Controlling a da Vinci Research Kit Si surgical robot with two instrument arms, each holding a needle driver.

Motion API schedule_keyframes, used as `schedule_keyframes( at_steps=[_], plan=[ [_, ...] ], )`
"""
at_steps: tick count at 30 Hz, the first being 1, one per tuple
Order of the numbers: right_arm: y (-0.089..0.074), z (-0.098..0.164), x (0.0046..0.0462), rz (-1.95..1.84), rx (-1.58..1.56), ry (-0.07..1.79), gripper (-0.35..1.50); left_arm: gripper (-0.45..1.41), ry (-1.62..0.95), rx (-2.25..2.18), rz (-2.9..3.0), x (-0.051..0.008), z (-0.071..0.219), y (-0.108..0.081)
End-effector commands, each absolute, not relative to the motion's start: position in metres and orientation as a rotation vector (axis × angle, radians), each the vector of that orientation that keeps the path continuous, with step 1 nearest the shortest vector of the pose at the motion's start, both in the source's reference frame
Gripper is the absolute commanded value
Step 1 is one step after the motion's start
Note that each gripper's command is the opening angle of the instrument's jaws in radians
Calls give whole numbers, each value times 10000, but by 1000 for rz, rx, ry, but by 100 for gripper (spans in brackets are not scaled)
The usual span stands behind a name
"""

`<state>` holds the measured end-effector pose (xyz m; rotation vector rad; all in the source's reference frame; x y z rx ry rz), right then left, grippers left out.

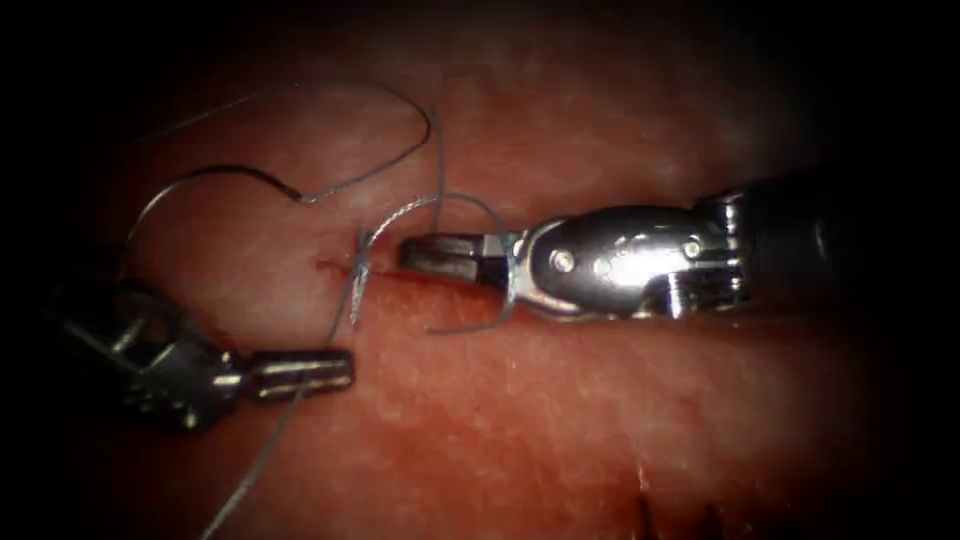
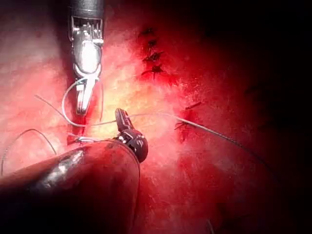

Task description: Wound Closure

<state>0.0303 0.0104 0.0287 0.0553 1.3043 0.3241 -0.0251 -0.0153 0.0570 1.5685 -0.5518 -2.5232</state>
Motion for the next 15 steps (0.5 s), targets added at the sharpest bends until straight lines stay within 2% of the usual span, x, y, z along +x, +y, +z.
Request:
schedule_keyframes(
  at_steps=[1, 2, 3, 4, 9, 15],
  plan=[
    [97, 293, 322, 331, 49, 1309, 51, -45, -539, 1577, -2522, -260, 563, -170],
    [97, 293, 322, 331, 49, 1309, 51, -45, -539, 1577, -2522, -260, 563, -170],
    [98, 294, 329, 340, 38, 1307, 81, -45, -535, 1583, -2518, -265, 555, -176],
    [98, 294, 329, 340, 38, 1307, 81, -45, -535, 1583, -2518, -265, 555, -176],
    [96, 297, 338, 343, 31, 1304, 113, -45, -517, 1601, -2505, -269, 528, -196],
    [95, 299, 343, 347, 21, 1301, 118, -45, -484, 1633, -2488, -273, 499, -201]
  ],
)
